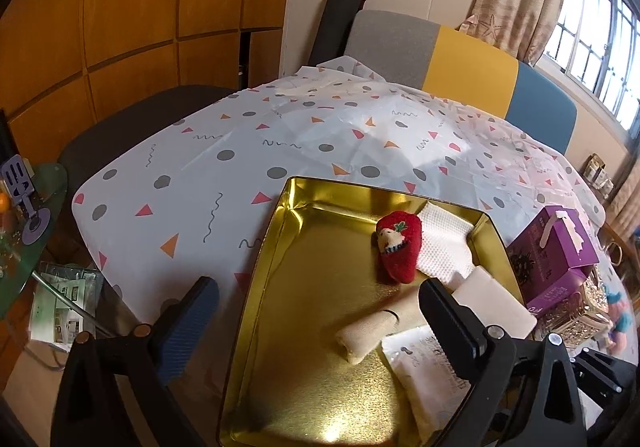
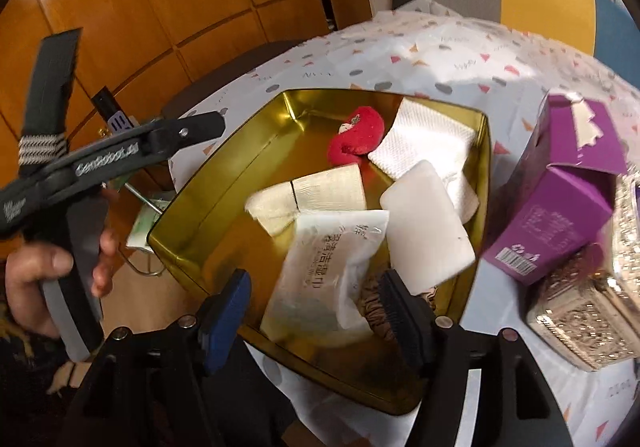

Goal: Organize soft objects
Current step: 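Carry the white wipes packet into the gold tray and open the right tool, then move both tools back toward the remaining soft items on the bed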

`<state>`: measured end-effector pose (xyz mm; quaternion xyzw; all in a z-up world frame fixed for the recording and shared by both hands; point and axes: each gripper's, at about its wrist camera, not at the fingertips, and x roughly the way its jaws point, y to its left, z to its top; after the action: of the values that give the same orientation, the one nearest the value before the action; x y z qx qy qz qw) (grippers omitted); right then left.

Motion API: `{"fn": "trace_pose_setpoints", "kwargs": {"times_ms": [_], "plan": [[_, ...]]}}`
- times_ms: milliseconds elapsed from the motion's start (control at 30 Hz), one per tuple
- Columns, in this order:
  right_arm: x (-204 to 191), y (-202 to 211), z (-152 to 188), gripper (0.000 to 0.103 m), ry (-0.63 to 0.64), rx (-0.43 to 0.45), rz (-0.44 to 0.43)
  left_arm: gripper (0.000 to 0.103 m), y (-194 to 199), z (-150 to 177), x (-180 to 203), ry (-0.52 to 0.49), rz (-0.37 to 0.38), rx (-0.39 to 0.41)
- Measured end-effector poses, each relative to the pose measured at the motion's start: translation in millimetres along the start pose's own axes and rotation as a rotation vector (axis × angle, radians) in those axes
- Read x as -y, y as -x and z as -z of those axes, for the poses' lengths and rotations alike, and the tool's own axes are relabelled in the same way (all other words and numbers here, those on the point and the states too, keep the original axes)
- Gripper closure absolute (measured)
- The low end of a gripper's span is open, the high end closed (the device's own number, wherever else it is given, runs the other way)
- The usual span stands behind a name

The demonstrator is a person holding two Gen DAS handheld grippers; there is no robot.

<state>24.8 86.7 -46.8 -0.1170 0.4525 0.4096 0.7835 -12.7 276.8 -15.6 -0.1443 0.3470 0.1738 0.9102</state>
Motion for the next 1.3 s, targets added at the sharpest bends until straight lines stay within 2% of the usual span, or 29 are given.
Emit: {"fn": "trace_pose_setpoints", "kwargs": {"times_ms": [233,833,1300], "plan": [[4.4,10.3,7.7,0.035,-0.016,0.021,0.036,0.001,10.7,0.8,18.0,-0.063,0.016,0.023],[30.5,43.1,24.3,0.035,-0.106,0.101,0.170,0.000,16.9,14.6,61.7,-0.188,0.065,0.004],[73.6,92.7,30.3,0.035,-0.232,0.228,0.252,0.000,17.8,21.1,85.7,-0.257,0.098,-0.008]]}}
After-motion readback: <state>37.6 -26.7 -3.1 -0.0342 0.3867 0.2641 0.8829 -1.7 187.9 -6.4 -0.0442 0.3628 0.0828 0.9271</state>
